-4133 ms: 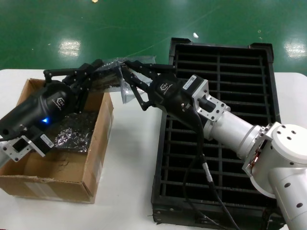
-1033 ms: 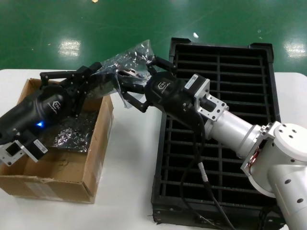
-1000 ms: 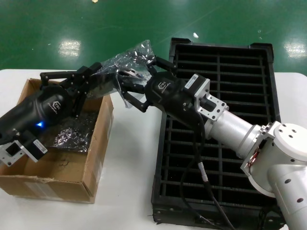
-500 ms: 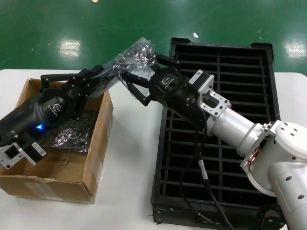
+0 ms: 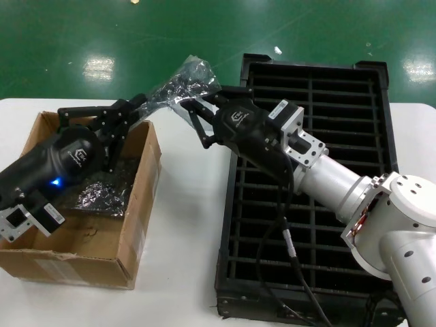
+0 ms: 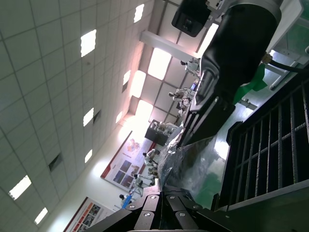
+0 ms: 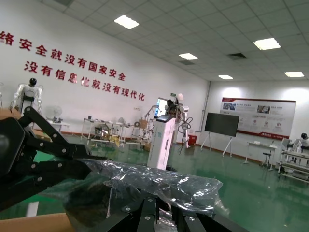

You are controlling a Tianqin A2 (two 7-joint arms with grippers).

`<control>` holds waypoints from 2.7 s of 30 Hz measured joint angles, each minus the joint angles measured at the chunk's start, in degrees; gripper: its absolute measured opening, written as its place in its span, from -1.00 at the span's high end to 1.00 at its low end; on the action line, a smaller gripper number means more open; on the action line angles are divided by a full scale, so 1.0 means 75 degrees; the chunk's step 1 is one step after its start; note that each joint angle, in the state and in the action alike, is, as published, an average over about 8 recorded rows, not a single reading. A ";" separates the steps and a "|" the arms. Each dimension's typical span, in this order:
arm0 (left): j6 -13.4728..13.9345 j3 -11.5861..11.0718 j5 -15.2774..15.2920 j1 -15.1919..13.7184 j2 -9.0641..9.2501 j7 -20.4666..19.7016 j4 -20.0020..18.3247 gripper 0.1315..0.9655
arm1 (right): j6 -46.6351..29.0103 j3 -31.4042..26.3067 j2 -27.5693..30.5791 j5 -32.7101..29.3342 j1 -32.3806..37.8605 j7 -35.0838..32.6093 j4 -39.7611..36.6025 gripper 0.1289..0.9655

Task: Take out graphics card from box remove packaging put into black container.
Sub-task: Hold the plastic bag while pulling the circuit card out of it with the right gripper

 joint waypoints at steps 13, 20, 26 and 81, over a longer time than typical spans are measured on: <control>-0.0053 -0.0033 -0.0007 -0.0078 0.0015 0.0017 0.0068 0.98 | 0.0239 -0.0012 0.0006 -0.0194 -0.0022 0.0140 0.0059 0.96; -0.0102 -0.0050 0.0016 -0.0135 0.0015 0.0106 0.0138 0.98 | 0.0378 0.0110 0.0029 -0.0344 -0.0137 0.0238 0.0250 0.98; -0.0108 -0.0046 0.0047 -0.0209 0.0003 0.0213 0.0257 0.98 | 0.0512 0.0231 0.0072 -0.0456 -0.0281 0.0326 0.0503 0.98; -0.0044 -0.0125 -0.0059 -0.0178 0.0026 0.0034 0.0199 0.98 | 0.0516 -0.0262 0.0000 -0.0050 0.0071 -0.0200 0.0030 0.23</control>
